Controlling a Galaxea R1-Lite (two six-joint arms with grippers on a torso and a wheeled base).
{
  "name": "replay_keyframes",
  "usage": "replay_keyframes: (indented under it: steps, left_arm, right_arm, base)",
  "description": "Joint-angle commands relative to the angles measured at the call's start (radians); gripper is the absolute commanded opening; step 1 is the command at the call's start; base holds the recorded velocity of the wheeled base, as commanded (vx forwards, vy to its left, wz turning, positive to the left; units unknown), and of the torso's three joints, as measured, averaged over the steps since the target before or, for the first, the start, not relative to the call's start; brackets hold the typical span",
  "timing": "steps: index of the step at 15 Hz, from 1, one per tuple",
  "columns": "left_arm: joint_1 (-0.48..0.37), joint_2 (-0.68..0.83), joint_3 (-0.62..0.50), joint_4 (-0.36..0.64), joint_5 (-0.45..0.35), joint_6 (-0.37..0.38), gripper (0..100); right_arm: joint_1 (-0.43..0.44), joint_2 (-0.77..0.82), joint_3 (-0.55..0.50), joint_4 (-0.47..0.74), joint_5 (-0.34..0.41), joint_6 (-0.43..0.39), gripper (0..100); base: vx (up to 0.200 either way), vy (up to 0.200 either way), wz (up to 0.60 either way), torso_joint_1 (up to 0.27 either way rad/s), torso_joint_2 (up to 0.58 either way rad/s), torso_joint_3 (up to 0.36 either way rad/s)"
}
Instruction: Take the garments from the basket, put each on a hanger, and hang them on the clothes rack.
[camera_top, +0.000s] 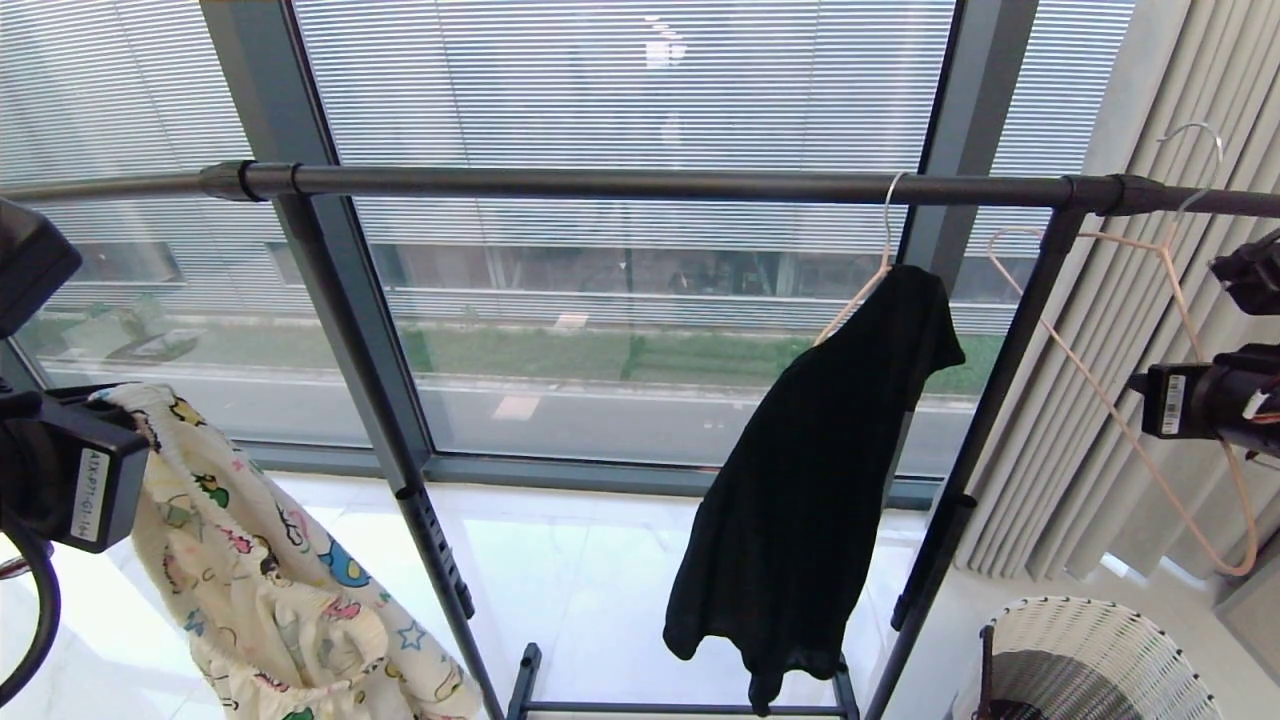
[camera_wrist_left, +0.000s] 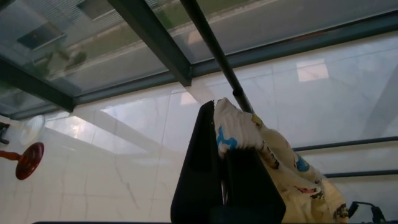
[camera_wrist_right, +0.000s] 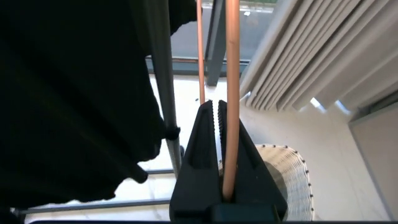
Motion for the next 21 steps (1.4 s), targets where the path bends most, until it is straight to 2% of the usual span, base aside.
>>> replay_keyframes:
  steps: [1, 7, 11, 14, 17, 19, 20, 21]
  left_arm:
    - [0.0, -0.006, 0.013, -0.011, 0.002, 0.002, 0]
    - [0.001, -0.019, 0.038, -0.028, 0.002, 0.004, 0]
    - [0.0, -0.021, 0.051, -0.028, 0.002, 0.004, 0]
    - [-0.002, -0.032, 0.09, -0.028, -0.001, 0.004, 0]
    - [-0.003, 0.017, 0.056, -0.048, -0.002, -0.004, 0]
    - [0.0, 0.108, 0.035, -0.144, 0.001, -0.007, 0]
    - [0.001, 0.177, 0.021, -0.229, 0.002, -0.013, 0]
    - [-0.002, 0.232, 0.005, -0.289, 0.009, -0.023, 0]
  right_arm:
    - [0.014, -0.14, 0.085, -0.002, 0.0, -0.004, 0]
    - [0.016, -0.302, 0.238, 0.005, 0.003, -0.063, 0]
    - [0.019, -0.315, 0.246, 0.007, 0.008, -0.095, 0]
    - [0.036, -0.315, 0.235, 0.007, 0.039, -0.096, 0]
    - [0.141, -0.319, 0.227, 0.022, 0.198, -0.096, 0]
    - [0.249, -0.315, 0.232, 0.111, 0.293, -0.096, 0]
    - [0.322, -0.307, 0.24, 0.144, 0.348, -0.095, 0]
    - [0.39, -0.293, 0.253, 0.144, 0.373, -0.095, 0]
  base:
    - [-0.2, 0.0, 0.0, 0.007, 0.0, -0.002]
    - [-0.2, 0.0, 0.0, 0.002, 0.0, 0.006]
    - [-0.2, 0.0, 0.0, 0.0, 0.0, 0.001]
    - [0.0, 0.0, 0.0, 0.0, 0.0, 0.0]
    - [0.0, 0.0, 0.0, 0.0, 0.0, 0.0]
    - [0.0, 0.0, 0.0, 0.0, 0.0, 0.0]
    - [0.0, 0.0, 0.0, 0.0, 0.0, 0.0]
    - [0.0, 0.0, 0.0, 0.0, 0.0, 0.0]
